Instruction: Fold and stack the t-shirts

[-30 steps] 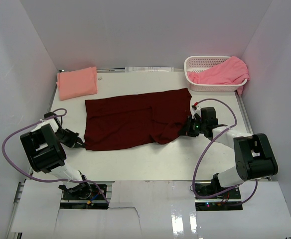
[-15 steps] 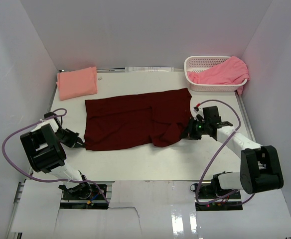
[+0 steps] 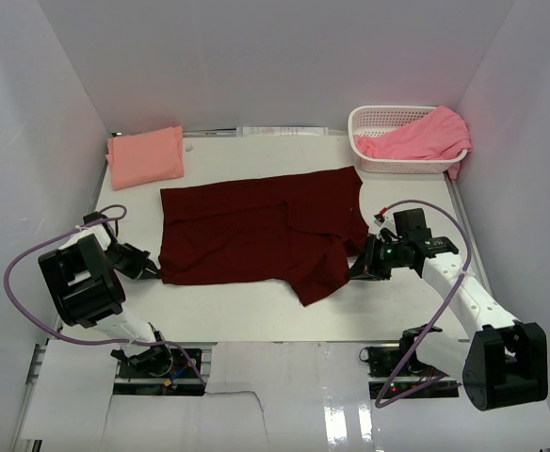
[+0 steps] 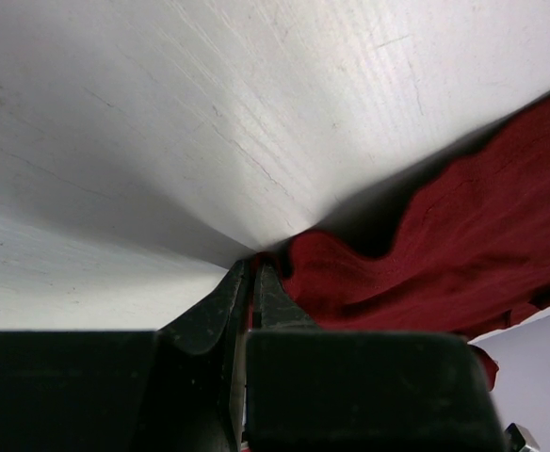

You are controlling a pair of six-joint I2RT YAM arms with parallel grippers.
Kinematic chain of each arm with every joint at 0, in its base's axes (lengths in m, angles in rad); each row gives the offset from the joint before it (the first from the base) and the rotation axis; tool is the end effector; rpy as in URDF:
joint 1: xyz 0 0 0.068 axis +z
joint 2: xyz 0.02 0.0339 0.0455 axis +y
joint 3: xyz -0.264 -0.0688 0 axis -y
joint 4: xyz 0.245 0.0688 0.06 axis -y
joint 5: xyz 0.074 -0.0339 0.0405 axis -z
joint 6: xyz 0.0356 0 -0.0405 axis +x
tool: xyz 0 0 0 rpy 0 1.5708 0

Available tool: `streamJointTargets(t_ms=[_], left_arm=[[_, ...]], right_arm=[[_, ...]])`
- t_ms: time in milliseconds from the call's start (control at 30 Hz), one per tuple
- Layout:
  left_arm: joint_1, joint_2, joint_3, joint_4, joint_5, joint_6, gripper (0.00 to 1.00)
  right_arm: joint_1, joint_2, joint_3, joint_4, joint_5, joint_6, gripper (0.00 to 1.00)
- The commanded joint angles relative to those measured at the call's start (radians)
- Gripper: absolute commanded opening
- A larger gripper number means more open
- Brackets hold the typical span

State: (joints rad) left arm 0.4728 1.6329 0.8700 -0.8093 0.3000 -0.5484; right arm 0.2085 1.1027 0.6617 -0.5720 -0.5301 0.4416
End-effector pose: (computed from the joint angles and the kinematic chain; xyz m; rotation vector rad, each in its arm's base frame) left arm 0.2316 0.1067 0.1431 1.5122 -2.6991 0.4672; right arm 0.1954 0.0597 0.2099 0.1030 2.6401 0.9185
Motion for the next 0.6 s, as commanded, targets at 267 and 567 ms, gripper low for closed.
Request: streamJointTargets(t_ms=[267, 567], left_arm=[[-0.008, -0.105, 0.02, -0.065, -0.015, 0.018, 0.0], [-0.008, -0.185, 0.029, -0.11, 0.001, 0.005, 0.0]], right_arm=[[-0.078, -0.061, 0.176, -0.163, -0.09, -0.017, 0.08], [-0.159, -0.026, 0.28, -0.19, -0.139, -0.061, 0.08]])
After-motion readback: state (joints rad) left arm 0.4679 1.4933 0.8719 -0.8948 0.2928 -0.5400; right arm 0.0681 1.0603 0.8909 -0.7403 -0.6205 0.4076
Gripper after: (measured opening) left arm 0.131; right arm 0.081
